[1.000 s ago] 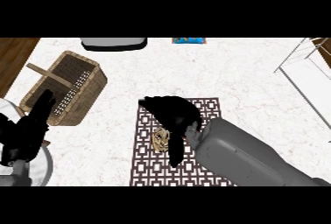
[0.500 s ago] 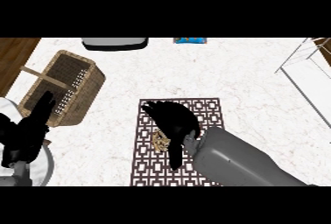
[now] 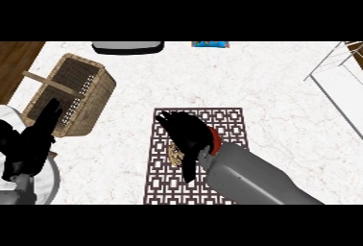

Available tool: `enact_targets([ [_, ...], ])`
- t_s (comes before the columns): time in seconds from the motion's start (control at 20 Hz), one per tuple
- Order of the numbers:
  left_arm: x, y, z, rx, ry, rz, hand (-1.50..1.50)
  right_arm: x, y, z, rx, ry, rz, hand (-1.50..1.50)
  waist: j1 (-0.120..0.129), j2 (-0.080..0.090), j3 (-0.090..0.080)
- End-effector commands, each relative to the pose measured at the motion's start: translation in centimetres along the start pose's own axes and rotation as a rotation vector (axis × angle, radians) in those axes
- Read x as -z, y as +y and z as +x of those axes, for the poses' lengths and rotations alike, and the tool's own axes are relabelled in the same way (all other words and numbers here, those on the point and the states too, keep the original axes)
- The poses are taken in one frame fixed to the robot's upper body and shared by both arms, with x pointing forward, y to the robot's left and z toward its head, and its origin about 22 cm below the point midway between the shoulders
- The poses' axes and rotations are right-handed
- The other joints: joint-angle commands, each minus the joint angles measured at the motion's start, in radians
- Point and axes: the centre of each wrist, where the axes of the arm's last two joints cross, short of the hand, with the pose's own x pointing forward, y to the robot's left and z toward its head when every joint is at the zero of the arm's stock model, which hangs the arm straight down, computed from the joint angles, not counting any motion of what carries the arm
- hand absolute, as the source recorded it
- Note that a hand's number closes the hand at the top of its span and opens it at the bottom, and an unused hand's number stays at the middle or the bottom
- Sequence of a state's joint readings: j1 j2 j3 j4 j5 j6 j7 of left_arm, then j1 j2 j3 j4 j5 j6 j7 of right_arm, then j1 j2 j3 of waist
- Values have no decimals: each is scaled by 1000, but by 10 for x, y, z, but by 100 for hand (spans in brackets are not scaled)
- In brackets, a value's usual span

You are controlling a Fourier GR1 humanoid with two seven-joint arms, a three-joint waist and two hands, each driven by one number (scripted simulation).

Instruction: Pick the cupcake from the placemat and place it in the tiered shelf

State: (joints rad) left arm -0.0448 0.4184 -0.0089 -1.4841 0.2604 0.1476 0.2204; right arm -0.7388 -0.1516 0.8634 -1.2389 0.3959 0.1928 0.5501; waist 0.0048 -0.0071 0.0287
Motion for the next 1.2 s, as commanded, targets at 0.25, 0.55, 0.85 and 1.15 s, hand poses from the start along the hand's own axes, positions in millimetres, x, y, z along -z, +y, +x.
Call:
enact_targets([
  [0.25,-9,-35,-41,-64,190,-93,0,12,18,3,23,-47,-5,-150,-4,13,-29],
  [0.55,-3,-35,-39,-80,189,-106,0,20,39,11,-215,-149,185,150,3,19,-30],
  [0.85,0,-28,-45,-93,201,-69,0,11,56,-14,-72,-239,150,150,-22,13,-29],
  [1.15,-14,3,-35,-85,169,35,0,11,-15,-145,408,567,-237,150,-138,15,-28],
])
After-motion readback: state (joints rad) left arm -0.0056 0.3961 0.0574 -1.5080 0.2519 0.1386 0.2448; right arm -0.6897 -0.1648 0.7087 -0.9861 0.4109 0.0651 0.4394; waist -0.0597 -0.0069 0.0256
